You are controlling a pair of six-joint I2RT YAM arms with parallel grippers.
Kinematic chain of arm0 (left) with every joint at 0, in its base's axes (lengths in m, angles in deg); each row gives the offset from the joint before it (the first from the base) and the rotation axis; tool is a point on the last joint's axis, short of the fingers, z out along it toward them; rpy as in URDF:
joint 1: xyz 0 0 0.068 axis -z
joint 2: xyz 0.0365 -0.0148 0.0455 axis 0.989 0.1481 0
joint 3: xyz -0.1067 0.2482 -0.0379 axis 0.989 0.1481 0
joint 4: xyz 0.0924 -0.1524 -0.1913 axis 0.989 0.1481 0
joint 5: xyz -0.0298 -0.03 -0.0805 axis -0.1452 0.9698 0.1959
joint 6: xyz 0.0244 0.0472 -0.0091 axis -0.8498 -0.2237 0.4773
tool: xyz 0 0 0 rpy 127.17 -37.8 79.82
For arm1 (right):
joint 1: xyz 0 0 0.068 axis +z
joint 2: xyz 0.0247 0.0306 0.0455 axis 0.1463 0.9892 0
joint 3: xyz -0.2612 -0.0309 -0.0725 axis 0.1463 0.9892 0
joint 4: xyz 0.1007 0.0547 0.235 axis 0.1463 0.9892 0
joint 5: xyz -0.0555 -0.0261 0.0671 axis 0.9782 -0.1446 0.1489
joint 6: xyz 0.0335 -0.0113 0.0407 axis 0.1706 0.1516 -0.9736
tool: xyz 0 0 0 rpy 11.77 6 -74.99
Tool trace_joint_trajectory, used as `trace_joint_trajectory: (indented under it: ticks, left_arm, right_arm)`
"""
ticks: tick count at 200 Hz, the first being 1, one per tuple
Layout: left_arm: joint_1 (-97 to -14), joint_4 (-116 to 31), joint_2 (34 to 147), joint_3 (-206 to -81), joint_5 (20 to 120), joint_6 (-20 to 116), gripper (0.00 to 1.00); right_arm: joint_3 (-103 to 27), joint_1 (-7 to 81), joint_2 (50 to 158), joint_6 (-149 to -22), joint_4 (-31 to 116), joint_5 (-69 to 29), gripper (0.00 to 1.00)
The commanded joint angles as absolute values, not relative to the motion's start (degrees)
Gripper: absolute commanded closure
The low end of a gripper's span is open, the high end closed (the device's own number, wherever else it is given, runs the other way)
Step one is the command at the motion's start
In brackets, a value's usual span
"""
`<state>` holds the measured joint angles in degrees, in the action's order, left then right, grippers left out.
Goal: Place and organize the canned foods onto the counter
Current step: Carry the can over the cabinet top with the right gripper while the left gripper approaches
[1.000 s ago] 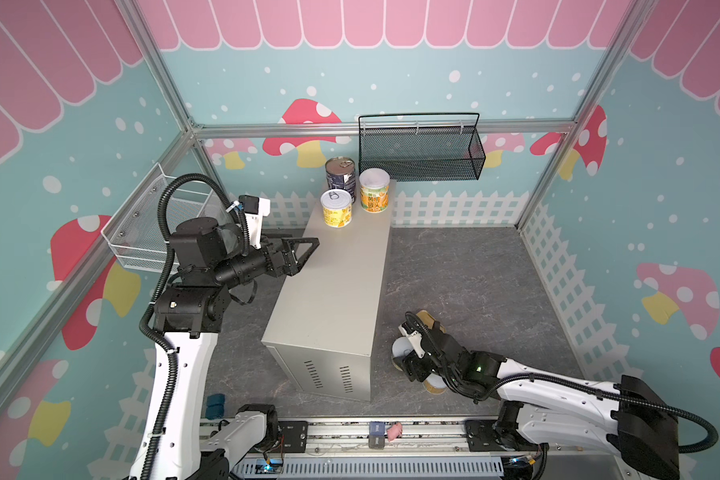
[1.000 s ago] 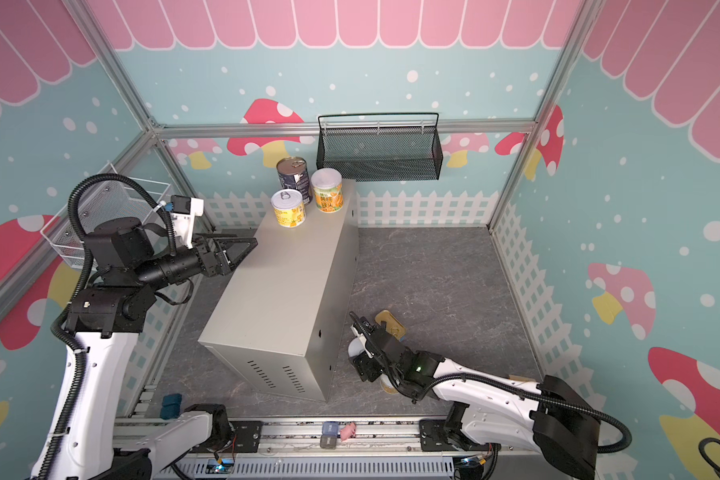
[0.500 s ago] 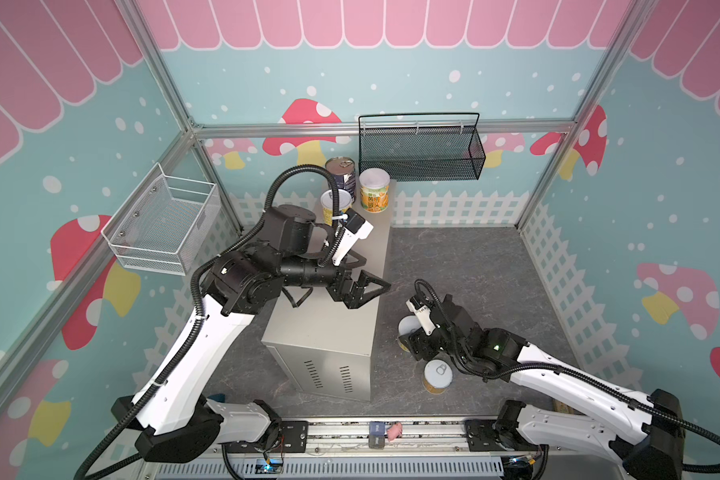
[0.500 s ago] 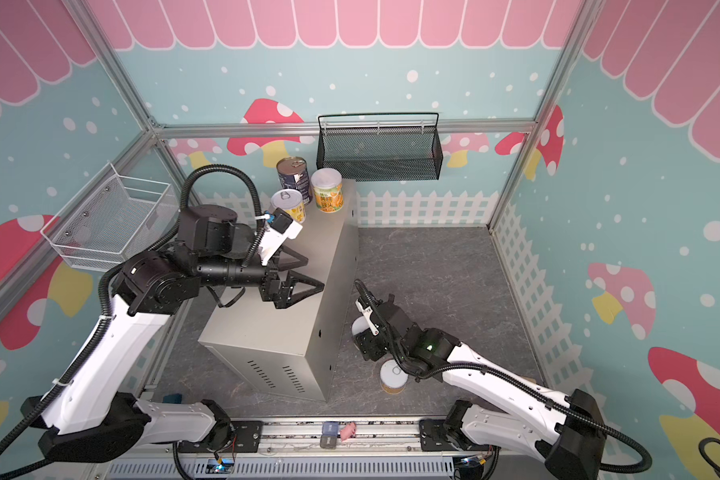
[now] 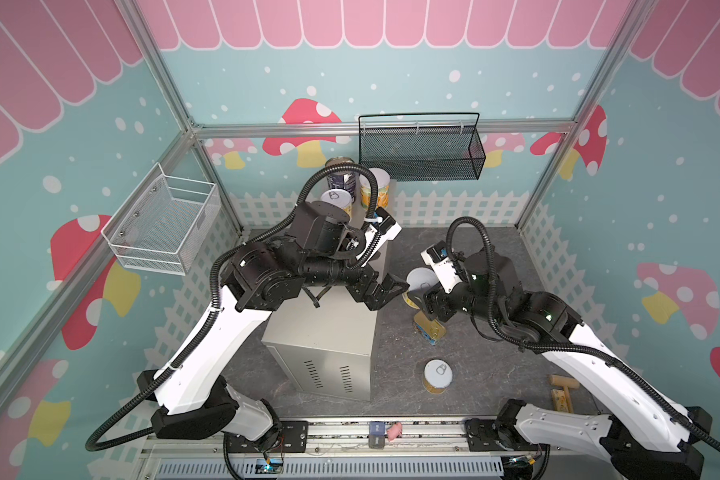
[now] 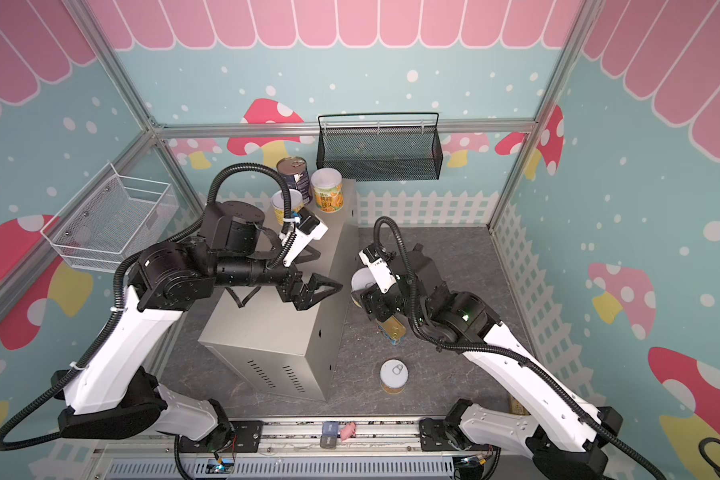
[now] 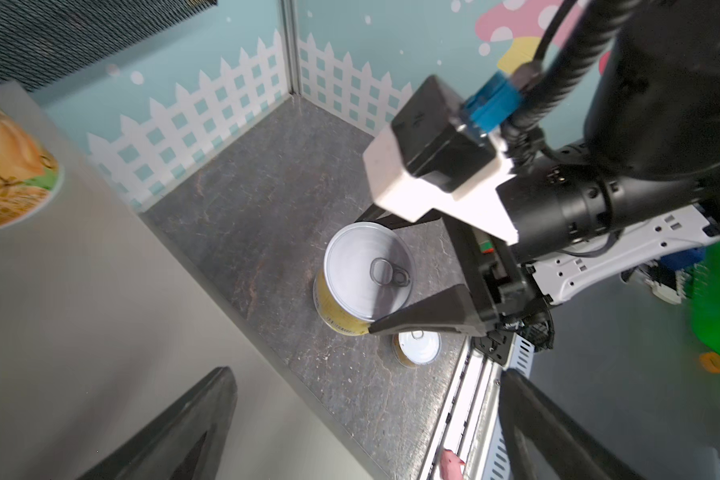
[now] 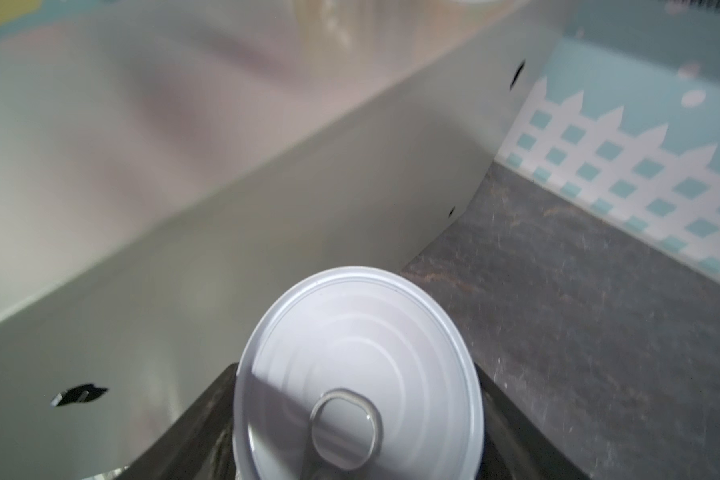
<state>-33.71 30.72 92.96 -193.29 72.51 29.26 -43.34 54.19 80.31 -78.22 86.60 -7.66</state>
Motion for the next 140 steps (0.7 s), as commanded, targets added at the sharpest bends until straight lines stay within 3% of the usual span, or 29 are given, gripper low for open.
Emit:
trace_joint_trajectory:
  ticks: [1, 62, 140]
  left_arm:
    - [-33.5, 31.4, 91.1, -195.2, 67.3, 29.7, 0.01]
    - [-34.0, 30.8, 84.7, -197.4, 58.5, 32.3, 0.01]
    - [-41.4, 33.6, 79.6, -196.7, 63.8, 32.1, 0.01]
  right_arm:
    - [-50.6, 54.1, 82.3, -71.1, 85.1, -12.7, 0.28]
    - [-69.5, 54.1, 95.1, -64.4, 89.1, -16.7, 0.28]
    - [-93.3, 53.8, 113.5, -64.9, 98.5, -17.0, 0.28]
